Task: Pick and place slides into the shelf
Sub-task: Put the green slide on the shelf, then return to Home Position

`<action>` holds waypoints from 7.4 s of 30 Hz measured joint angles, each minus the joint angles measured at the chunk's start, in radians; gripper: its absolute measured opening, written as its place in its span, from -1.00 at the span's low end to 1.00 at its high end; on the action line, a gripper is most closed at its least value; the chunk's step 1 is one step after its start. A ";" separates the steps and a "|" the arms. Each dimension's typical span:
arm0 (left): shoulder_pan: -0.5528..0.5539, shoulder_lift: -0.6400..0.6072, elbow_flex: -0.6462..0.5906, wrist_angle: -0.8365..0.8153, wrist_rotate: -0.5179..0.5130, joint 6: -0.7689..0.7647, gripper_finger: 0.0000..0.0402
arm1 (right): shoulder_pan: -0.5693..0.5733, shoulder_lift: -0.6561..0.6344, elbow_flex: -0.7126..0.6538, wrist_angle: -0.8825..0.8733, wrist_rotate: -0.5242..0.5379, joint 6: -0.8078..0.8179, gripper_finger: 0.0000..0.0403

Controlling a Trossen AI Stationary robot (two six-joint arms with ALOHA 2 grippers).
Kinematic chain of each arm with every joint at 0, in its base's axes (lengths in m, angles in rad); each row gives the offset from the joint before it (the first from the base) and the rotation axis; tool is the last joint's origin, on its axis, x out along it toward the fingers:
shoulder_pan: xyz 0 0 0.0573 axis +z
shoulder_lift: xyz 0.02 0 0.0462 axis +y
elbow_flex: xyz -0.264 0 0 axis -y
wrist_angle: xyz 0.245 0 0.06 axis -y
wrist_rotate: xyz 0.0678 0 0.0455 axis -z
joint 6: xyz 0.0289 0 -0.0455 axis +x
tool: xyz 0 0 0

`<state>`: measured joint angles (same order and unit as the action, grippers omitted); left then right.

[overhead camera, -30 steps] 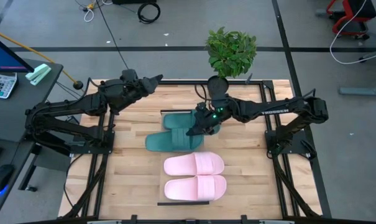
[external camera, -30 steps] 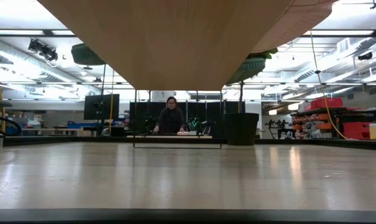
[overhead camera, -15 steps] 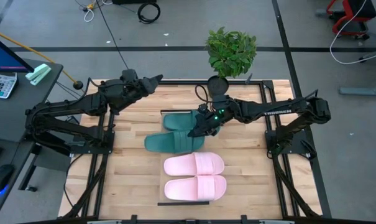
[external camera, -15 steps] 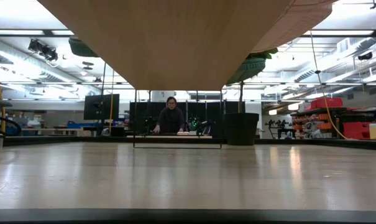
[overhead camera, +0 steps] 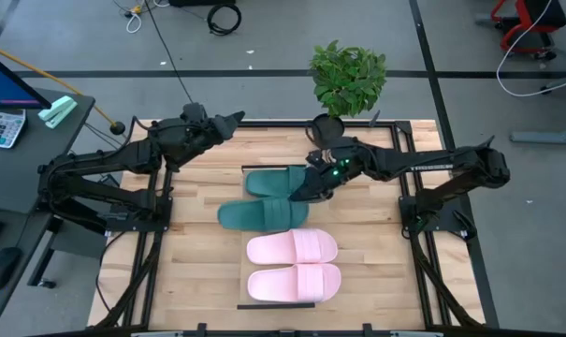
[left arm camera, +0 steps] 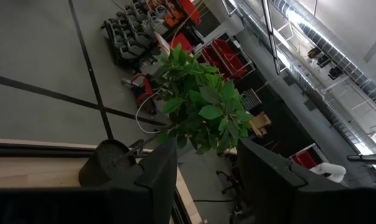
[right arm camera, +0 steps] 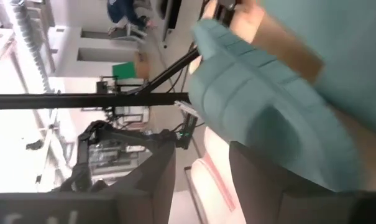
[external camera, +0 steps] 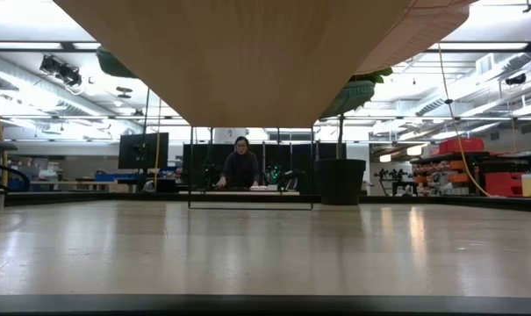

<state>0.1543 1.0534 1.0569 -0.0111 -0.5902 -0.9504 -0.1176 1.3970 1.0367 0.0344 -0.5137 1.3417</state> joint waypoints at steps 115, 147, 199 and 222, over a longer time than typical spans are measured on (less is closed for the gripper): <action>0.024 0.000 0.000 0.026 0.136 0.020 -0.14 | 0.181 0.047 0.001 -0.346 0.196 0.086 -0.72; 0.024 0.000 0.000 0.020 0.143 0.031 -0.14 | 0.215 -0.202 0.025 -0.553 0.382 0.076 -0.36; 0.024 0.000 0.000 0.018 0.143 0.030 -0.14 | 0.183 0.309 0.493 -0.726 0.443 -0.550 -0.97; 0.024 0.000 0.000 0.015 0.143 0.030 -0.14 | 0.131 0.134 0.494 -1.008 0.636 -0.317 -0.49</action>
<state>0.1783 1.0534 1.0569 0.0040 -0.4469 -0.9209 0.0136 1.5311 1.5303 -0.9737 0.1219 1.0248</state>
